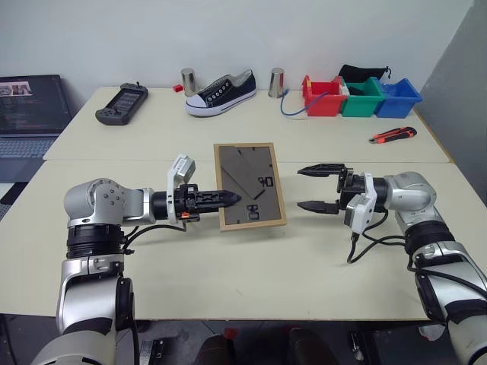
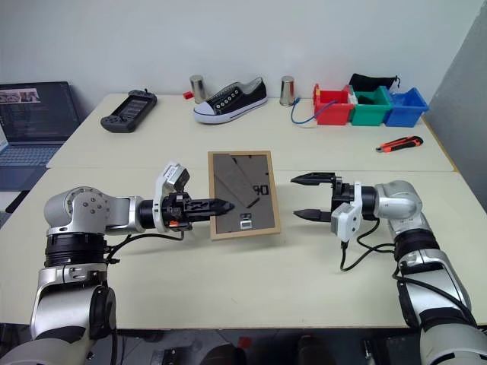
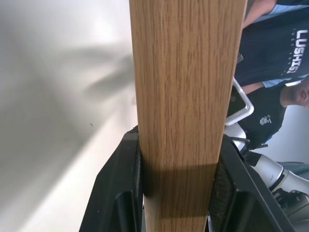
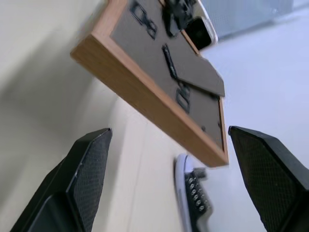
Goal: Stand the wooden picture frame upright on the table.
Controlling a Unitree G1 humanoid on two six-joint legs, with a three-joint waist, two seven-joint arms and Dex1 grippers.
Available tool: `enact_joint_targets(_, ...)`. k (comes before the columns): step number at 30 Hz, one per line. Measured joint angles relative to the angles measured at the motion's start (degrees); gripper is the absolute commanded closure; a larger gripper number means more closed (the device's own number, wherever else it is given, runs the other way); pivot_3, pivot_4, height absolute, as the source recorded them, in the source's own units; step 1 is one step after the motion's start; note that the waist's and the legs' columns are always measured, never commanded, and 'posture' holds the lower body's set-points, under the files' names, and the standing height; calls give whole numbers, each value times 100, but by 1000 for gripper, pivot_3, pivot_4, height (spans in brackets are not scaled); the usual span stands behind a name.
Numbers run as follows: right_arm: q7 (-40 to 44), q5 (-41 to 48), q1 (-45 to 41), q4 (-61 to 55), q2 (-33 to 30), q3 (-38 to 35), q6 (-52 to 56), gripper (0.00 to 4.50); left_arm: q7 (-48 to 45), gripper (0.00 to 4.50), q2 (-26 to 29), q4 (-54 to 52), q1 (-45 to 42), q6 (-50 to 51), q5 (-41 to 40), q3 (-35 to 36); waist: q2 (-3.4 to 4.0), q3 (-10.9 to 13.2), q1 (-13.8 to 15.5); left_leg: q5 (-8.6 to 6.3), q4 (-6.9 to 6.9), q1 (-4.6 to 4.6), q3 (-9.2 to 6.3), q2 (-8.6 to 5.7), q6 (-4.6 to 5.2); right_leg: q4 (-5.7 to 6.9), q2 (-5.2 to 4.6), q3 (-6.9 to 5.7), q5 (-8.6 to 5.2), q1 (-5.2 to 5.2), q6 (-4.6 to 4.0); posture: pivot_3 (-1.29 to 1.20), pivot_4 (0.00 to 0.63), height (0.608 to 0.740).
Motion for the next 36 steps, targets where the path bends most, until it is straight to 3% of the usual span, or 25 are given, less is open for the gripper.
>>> enact_joint_targets(8,-1172,-1102,-559,695,-6,-184,-122,409,345,3216,10,3,9,0,-329,12,0,0,-13,1,0,7,2,0,-1,-3,0,2,0,3,0,0,150,740)
enact_joint_targets(10,-874,-762,-840,1094,-6,-181,835,409,374,3216,57,-1,64,0,-371,14,1,0,-30,1,-2,8,7,-1,-1,-2,0,5,0,3,0,0,150,740)
enact_joint_targets(14,871,269,-1320,1331,2,-413,3249,409,396,3216,201,-3,188,0,-447,16,1,0,-65,1,-3,7,-6,0,-1,7,1,-6,0,7,0,0,150,740)
enact_joint_targets(17,2154,732,-1623,1253,6,-419,5534,409,403,3216,248,-60,214,0,-476,19,6,3,-76,1,-4,6,-3,-1,-1,6,0,-2,0,7,0,0,150,740)
enact_joint_targets(19,2766,1271,-2418,1136,-9,-170,9589,409,404,3216,309,-114,302,-2,-499,40,51,31,-87,1,-4,-4,9,-7,-1,19,-8,12,0,-10,-1,0,150,740)
enact_joint_targets(21,2866,1912,-3255,782,-65,-116,12584,409,403,3216,308,-135,321,-9,-500,12,59,35,-87,1,-3,-1,-5,0,-1,20,-3,-4,-3,-12,-7,0,150,740)
enact_joint_targets(24,2900,2560,-3624,-93,-9,-133,14801,409,400,3216,308,-136,317,-52,-499,-30,33,15,-59,0,-4,2,-39,1,0,22,6,-28,-3,-7,-7,0,150,740)
enact_joint_targets(28,2497,2966,-2973,-892,611,-193,15939,409,392,3216,300,-126,310,-150,-492,-123,23,11,-33,0,-6,-11,-46,-10,0,18,4,-22,-3,-6,-7,0,150,740)
enact_joint_targets(36,1597,2936,-2265,-2275,998,145,15644,409,376,3216,261,-60,272,-226,-484,-271,23,13,27,0,0,-43,-69,-25,-1,17,-5,-33,-3,-18,-6,0,150,740)
